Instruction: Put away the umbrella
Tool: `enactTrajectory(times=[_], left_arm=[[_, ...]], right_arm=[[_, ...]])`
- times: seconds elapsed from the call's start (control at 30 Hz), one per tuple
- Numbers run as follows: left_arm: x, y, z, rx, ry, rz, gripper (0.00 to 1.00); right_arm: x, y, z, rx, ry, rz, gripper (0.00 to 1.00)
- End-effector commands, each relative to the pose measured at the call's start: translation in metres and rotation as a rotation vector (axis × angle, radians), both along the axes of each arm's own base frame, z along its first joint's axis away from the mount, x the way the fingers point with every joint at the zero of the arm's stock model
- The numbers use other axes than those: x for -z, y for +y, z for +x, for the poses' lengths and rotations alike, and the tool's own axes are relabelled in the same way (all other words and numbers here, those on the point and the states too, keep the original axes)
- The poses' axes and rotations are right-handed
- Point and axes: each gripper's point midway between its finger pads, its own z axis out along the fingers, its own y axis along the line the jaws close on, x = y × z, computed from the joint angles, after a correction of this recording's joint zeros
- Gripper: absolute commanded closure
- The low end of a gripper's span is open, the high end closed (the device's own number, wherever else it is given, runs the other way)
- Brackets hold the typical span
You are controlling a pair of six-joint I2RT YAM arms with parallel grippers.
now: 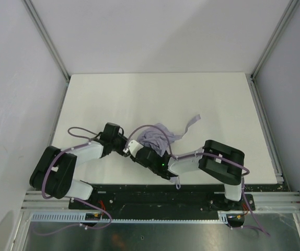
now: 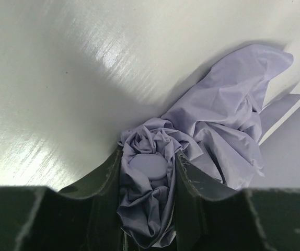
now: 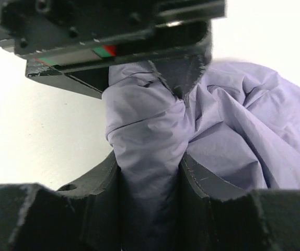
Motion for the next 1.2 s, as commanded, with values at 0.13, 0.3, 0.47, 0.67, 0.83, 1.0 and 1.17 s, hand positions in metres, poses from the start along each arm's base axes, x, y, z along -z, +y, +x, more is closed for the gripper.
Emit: enactTrajectory(times=[0.13, 0.3, 0.47, 0.67, 0.83, 1.0, 1.17], left_arm=[[0.001, 0.039, -0.009, 0.016, -0.012, 0.167, 0.32], [-0.038, 0.056, 0.013, -0.020, -0.178, 0.132, 0.02], [-0.050, 0.050, 0.000, -0.004, -0.204, 0.032, 0.01], [-0.037, 0.034, -0.037, 0.012, -0.132, -0.087, 0.01], [-0.043, 0.025, -0.036, -0.004, -0.165, -0.105, 0.01], [-0.046, 0.016, -0.027, 0.006, -0.186, -0.109, 0.01], [-0.029, 0.024, -0.027, -0.043, -0.156, -0.058, 0.13]], right_arm=[[0.121, -0.072, -0.105, 0.007, 0.805, 0.057, 1.00], [0.132, -0.079, -0.122, 0.025, 1.050, 0.147, 1.00], [0.134, -0.079, -0.114, 0.103, 1.222, 0.279, 1.00], [0.137, -0.079, -0.100, 0.177, 1.279, 0.368, 1.00], [0.138, -0.079, -0.100, 0.170, 1.229, 0.330, 1.00], [0.137, -0.082, -0.095, 0.159, 1.171, 0.297, 1.00], [0.127, -0.082, -0.088, 0.118, 1.031, 0.216, 1.00]])
